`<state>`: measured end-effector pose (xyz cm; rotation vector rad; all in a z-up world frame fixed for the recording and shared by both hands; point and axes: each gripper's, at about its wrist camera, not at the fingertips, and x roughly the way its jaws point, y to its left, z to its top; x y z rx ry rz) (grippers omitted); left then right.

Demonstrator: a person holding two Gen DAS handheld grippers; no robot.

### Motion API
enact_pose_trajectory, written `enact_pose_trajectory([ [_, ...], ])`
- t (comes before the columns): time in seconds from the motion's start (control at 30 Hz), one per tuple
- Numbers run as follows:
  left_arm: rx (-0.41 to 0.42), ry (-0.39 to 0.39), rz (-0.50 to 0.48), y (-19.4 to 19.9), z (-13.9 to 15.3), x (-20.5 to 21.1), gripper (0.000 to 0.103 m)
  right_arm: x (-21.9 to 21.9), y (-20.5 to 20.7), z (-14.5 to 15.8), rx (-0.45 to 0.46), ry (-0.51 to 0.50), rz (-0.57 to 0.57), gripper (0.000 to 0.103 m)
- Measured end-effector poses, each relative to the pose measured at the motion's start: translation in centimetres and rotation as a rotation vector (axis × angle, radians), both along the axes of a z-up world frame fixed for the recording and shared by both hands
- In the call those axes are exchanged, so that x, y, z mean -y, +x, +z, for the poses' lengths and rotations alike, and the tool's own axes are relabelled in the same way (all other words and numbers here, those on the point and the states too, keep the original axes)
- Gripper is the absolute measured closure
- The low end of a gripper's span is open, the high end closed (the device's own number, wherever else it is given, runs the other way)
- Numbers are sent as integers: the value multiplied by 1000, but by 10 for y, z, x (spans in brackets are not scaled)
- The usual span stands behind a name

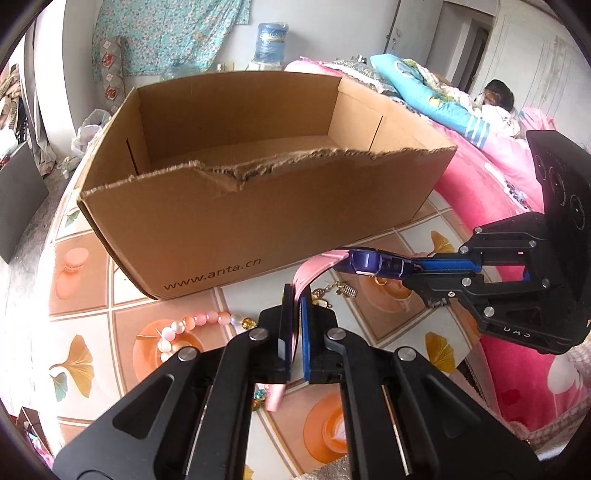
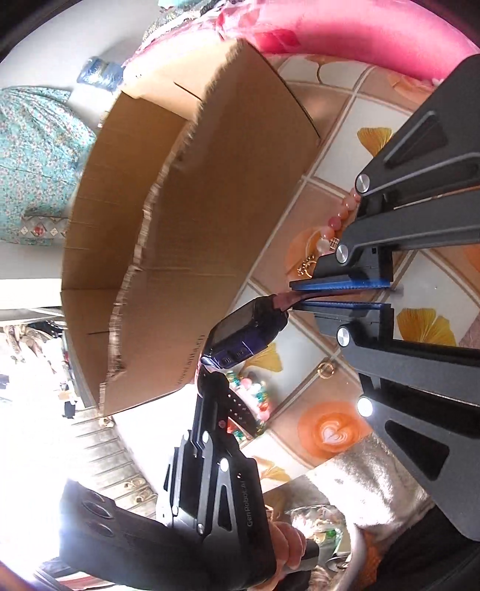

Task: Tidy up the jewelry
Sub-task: 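Lift the pink-strapped watch with the right gripper toward the box, then lower the watch into the box and open the right gripper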

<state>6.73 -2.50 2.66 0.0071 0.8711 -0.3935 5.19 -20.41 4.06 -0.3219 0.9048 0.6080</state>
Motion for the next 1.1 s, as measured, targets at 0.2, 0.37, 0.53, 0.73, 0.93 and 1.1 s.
enact_pose_trajectory([
  [0.2,126,-30,-28,-16,54,-7,100,-2,-15,53,82,40,-6,98],
  [0.37,217,-18,-49,0,105,-14,100,-18,13,99,131,88,9,98],
  [0.53,45,-33,-29,80,109,-26,100,-33,104,104,-72,123,-18,98],
  [0.73,-177,101,-10,174,59,-20,100,-42,211,31,-414,72,-113,98],
  [0.93,-276,217,38,233,18,-14,74,-42,261,-12,-483,12,-218,81],
  [1.1,-160,148,66,225,41,-23,62,-37,262,-9,-437,62,-241,79],
])
